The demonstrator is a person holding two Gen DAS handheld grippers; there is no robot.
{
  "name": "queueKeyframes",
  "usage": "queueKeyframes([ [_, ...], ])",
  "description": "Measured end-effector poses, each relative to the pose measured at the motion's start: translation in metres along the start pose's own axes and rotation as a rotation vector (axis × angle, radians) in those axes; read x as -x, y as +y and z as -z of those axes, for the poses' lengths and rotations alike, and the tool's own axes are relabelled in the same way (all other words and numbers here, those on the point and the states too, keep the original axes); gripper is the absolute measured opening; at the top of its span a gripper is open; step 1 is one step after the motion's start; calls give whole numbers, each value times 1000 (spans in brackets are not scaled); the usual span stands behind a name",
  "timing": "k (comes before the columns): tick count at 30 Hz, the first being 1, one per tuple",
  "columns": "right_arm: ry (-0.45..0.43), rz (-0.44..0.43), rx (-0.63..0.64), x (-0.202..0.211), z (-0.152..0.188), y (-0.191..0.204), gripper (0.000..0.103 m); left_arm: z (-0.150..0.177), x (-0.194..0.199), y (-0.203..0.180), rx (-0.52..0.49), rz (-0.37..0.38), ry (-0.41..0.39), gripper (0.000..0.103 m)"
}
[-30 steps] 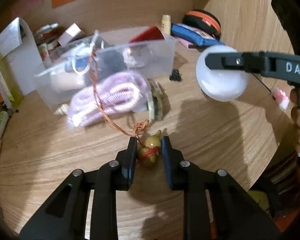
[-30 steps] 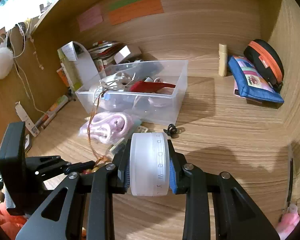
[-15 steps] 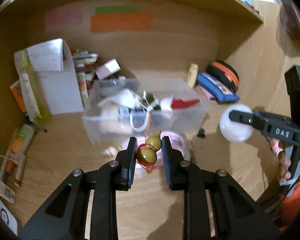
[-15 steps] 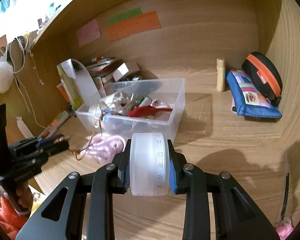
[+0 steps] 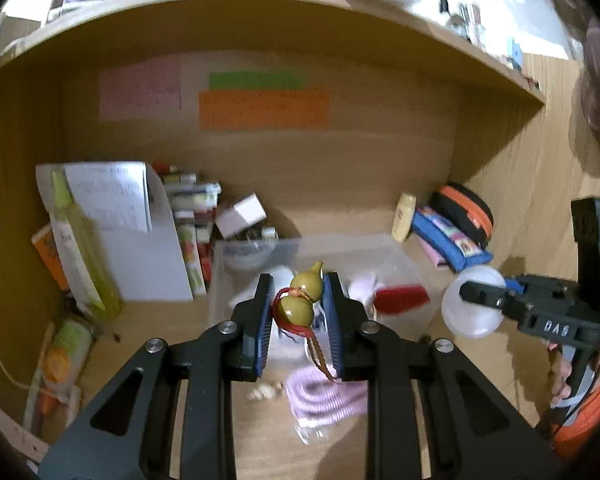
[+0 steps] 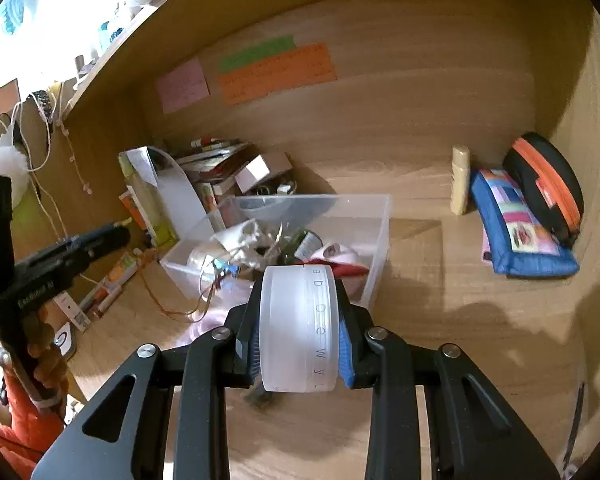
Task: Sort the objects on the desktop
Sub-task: 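Carry the gourd charm and tape roll over the clear box with both grippers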
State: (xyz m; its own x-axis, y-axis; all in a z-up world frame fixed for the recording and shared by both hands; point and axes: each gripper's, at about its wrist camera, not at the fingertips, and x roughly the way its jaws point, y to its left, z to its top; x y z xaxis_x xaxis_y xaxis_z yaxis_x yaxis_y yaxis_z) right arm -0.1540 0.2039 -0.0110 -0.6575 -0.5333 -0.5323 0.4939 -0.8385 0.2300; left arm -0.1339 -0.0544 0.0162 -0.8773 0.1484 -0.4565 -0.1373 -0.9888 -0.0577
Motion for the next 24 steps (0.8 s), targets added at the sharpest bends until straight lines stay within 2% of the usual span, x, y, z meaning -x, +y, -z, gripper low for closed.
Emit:
queueKeyframes([
  [8, -13, -7, 26, -20, -27, 9, 27, -36, -15, 5, -43, 7, -30, 24],
  [12, -9, -10, 44, -33, -38, 16, 27, -43, -33, 11, -33, 14, -25, 24],
  [17, 4, -15, 65, -55, -45, 26, 27, -32, -63, 22, -11, -4, 21, 24],
  [24, 73, -30, 60, -94, -40, 27, 27, 2, -108, 28, -7, -4, 148, 24],
])
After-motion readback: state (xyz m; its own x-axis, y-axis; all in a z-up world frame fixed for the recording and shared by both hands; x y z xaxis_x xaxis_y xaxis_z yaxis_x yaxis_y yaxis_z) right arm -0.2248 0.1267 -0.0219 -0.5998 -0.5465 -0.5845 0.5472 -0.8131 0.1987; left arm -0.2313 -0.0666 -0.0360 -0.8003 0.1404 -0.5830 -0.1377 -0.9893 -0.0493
